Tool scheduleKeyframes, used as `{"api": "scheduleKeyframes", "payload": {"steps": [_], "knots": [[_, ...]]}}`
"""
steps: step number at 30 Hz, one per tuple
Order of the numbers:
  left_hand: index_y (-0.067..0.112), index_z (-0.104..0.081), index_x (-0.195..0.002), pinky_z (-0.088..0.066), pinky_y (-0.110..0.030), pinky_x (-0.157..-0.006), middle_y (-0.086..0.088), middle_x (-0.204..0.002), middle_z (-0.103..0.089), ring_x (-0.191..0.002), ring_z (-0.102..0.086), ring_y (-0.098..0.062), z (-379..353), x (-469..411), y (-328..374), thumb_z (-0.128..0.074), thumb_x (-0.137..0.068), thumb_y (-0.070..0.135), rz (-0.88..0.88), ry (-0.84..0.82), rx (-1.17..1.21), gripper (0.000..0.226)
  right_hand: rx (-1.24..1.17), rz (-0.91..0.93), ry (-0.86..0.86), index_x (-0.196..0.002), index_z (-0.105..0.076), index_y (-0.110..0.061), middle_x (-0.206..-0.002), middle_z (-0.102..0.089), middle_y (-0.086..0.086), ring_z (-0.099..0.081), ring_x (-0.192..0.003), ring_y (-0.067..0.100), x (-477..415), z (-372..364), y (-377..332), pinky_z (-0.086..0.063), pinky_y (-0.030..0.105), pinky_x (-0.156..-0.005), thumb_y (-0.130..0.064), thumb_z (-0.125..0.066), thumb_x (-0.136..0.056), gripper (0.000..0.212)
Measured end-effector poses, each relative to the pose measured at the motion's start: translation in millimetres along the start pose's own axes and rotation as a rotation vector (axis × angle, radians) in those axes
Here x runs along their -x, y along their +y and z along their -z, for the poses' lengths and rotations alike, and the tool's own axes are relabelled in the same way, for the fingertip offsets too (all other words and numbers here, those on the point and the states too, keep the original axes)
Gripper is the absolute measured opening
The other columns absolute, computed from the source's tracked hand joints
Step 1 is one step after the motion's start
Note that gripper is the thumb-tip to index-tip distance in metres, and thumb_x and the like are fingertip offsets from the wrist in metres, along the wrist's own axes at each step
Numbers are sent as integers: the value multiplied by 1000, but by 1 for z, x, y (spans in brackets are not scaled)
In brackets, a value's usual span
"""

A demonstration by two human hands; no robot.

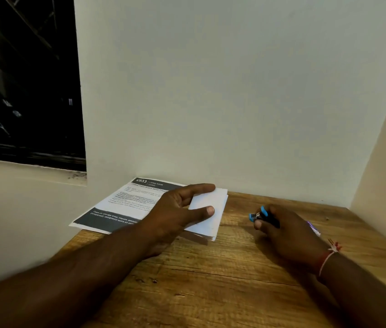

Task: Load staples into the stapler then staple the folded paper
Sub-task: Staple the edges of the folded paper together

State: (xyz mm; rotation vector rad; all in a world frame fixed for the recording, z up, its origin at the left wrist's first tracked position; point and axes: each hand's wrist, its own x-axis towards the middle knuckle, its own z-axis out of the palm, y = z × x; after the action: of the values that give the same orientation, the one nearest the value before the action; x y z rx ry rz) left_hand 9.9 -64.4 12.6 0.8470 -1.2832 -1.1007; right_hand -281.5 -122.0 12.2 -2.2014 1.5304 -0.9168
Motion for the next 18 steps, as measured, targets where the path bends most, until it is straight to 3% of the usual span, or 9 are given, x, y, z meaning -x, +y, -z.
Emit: {"api": "scheduleKeyframes", "payload": {"steps": [3, 5, 8, 10, 13, 18], "knots": [[31, -83, -133, -68, -43, -100, -1, -131, -85, -120, -82, -24, -1, 1, 1, -91, -92, 5, -52, 35, -68, 49, -279, 13, -63, -100, -70, -23, -81, -74, 1, -69, -71, 12, 7, -6, -16, -57, 30, -70, -33, -63, -110, 15], [33, -84, -131, -69, -44, -101, 2, -131, -84, -119, -82, -23, -1, 1, 1, -92, -91, 6, -87, 57, -120, 50, -443, -60, -137, -99, -72, -14, -74, -66, 7, -61, -66, 16, 11, -10, -29, -52, 34, -66, -37, -62, -110, 27], [32, -84, -132, -70, -41, -97, 3, -132, -83, -118, -82, -21, -2, 3, 3, -94, -90, 5, -111, 72, -160, 51, -869, -272, -288, -106, -77, -7, -83, -66, 14, -57, -69, 22, 16, -8, -43, -46, 38, -63, -57, -61, -103, 52], [27, -83, -133, -69, -33, -91, 3, -131, -83, -115, -82, -15, -6, 6, 6, -94, -89, 4, -137, 74, -192, 51, -1133, -377, -359, -121, -73, -3, -92, -70, 15, -58, -71, 23, 16, -3, -48, -44, 36, -62, -53, -52, -109, 56], [22, -82, -136, -67, -25, -87, 5, -131, -82, -112, -82, -11, -9, 10, 10, -94, -89, 2, -163, 90, -232, 52, -1204, -361, -407, -138, -68, 2, -95, -67, 9, -58, -75, 20, 15, 4, -46, -47, 33, -64, -37, -48, -113, 51], [24, -81, -137, -70, -39, -96, 3, -133, -82, -117, -83, -22, -6, 8, 7, -93, -90, 4, -172, 81, -247, 53, -1210, -309, -416, -136, -70, 5, -96, -63, 7, -61, -74, 17, 18, 2, -47, -53, 25, -55, -31, -62, -104, 49]]}}
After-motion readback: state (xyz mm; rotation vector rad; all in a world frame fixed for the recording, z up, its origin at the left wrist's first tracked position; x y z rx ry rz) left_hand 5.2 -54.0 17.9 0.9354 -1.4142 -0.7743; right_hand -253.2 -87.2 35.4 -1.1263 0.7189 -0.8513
